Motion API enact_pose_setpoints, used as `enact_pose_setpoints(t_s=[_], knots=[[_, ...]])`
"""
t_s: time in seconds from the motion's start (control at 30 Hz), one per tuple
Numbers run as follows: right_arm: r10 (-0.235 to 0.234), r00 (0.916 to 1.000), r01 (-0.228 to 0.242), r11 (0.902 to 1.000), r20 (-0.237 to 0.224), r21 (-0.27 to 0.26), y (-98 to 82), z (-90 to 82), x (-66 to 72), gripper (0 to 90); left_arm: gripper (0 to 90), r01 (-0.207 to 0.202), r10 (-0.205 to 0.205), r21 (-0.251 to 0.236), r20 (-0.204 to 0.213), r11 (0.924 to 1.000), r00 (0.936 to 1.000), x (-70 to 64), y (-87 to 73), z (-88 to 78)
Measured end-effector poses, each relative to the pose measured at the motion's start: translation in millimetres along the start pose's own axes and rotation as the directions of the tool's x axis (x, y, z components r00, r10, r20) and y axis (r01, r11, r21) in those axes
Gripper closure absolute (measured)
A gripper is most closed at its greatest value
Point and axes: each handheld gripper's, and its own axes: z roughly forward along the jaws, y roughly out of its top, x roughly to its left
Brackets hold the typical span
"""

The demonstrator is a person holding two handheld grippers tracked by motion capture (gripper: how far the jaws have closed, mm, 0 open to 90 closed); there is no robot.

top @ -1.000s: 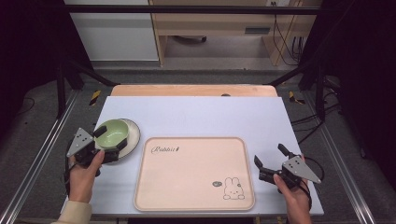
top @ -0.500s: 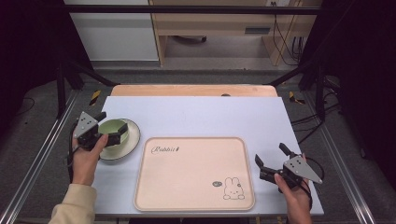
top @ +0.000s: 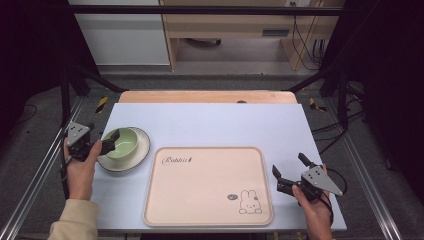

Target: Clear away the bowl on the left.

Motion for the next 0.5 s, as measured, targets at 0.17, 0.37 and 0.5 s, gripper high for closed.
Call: enact_pose_setpoints(t_s=[0.17,0.37,0.5], knots=[[0.002,1.0,-0.002,1.0,-0.003,-0.002,0.3,-1.1,0.1,3.7,5.9,0.063,-0.062,0.057,-0.019,0.9964,0.9979,14.2,-5.6,-2.7],[0.016,0.9999,-0.016,0.9998,-0.004,-0.007,1.0,-3.4,-1.7,4.0,9.2,0.062,-0.057,0.12,-0.047,0.9908,0.9973,18.6,-9.6,-1.4],[0.017,0.9998,-0.017,0.9998,-0.008,-0.007,1.9,-3.9,-1.3,4.3,9.7,0.076,-0.07,0.158,-0.045,0.9846,0.9965,19.5,-11.0,-0.2]])
